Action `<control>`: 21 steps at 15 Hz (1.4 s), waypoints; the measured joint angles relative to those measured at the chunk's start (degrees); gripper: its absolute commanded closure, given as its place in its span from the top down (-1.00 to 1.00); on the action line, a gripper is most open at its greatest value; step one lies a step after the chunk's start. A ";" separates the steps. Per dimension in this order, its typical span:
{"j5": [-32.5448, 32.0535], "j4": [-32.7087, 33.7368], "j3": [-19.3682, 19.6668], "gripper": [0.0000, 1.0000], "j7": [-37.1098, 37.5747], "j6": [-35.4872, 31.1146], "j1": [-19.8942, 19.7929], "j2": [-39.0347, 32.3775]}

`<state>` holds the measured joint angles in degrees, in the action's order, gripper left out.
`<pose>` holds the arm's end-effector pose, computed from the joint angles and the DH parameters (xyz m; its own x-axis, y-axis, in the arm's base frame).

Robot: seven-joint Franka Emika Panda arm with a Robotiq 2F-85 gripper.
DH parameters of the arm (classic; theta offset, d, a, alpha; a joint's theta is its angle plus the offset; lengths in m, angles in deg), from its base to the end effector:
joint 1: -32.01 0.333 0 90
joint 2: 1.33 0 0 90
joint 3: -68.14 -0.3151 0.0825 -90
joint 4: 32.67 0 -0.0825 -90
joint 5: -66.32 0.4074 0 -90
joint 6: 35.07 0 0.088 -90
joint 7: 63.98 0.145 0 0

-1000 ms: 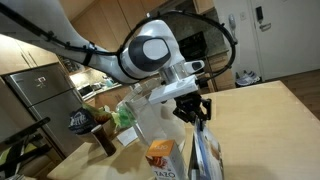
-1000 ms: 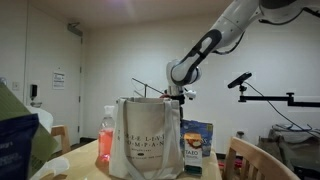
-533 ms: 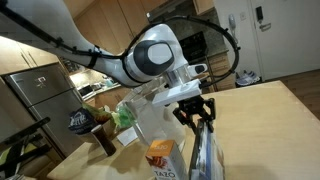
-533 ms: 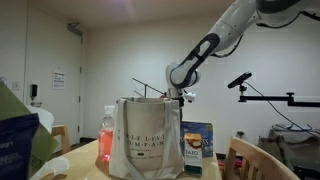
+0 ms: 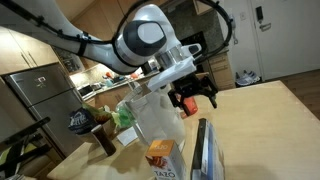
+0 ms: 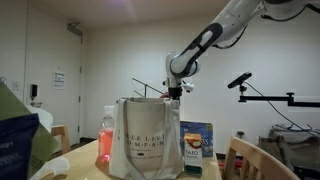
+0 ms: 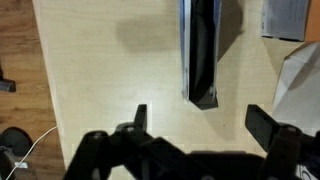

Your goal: Unpack the objects from the carrier bag to the table

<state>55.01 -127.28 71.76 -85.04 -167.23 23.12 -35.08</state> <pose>0.6943 -0.1600 0.2240 0.9589 0.2832 -0.0188 0.2813 -0.9397 0.1944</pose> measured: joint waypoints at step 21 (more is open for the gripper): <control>14.13 -17.91 -15.35 1.00 -26.11 -24.06 2.36 18.23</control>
<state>69.14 -145.19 56.42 -111.16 -191.28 25.47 -16.85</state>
